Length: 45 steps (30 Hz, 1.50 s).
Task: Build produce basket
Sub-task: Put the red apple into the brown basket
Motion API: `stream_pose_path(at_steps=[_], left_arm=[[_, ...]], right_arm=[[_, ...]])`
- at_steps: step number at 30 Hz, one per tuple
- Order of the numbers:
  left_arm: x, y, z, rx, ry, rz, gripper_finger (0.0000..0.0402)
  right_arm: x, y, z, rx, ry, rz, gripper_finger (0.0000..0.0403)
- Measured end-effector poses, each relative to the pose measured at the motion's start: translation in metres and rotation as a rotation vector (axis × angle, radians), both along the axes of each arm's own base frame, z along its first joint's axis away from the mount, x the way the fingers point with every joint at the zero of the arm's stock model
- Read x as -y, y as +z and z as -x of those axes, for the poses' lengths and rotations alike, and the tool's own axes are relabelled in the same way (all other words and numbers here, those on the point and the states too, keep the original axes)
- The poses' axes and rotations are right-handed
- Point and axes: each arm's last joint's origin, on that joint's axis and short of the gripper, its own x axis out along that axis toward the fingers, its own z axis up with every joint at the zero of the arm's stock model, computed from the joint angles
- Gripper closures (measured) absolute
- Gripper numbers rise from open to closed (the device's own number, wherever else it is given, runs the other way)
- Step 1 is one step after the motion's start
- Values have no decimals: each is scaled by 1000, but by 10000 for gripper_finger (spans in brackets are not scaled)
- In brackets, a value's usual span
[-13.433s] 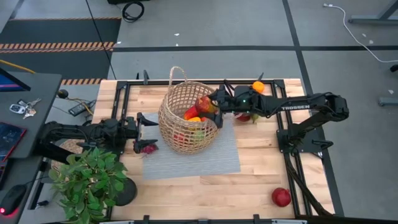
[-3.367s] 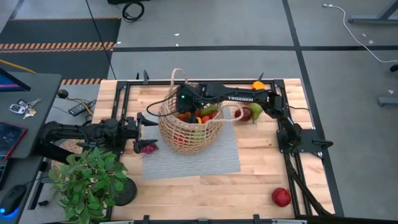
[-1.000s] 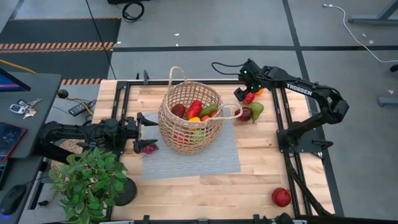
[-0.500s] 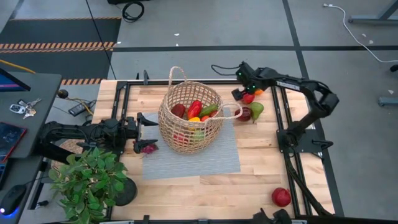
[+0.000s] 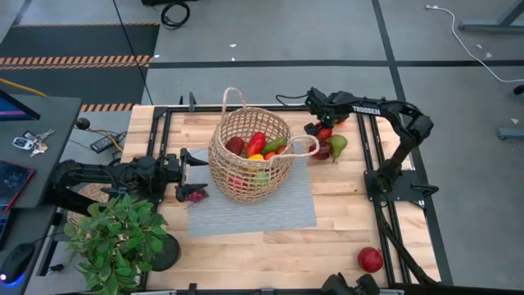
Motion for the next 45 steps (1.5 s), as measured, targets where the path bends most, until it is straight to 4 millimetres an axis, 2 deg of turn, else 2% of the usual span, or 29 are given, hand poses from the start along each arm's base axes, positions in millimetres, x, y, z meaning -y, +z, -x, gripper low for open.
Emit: stream_pose_path(at_steps=[6,11,16,23,29,34,45], left_arm=[[0,0,0,0,0,-1,15],[0,0,0,0,0,-1,15],[0,0,0,0,0,0,15],[0,0,0,0,0,-1,15],[0,0,0,0,0,0,15],[0,0,0,0,0,0,15],[0,0,0,0,0,0,15]], right_arm=[[2,-12,-5,18,28,-61,9],[2,-19,-6,14,50,-95,41],[2,-18,-6,14,53,-91,69],[1,-7,-5,29,61,-77,63],[4,19,-10,95,67,-12,69],[2,50,-17,192,97,54,66],[-28,120,-40,545,272,251,65]])
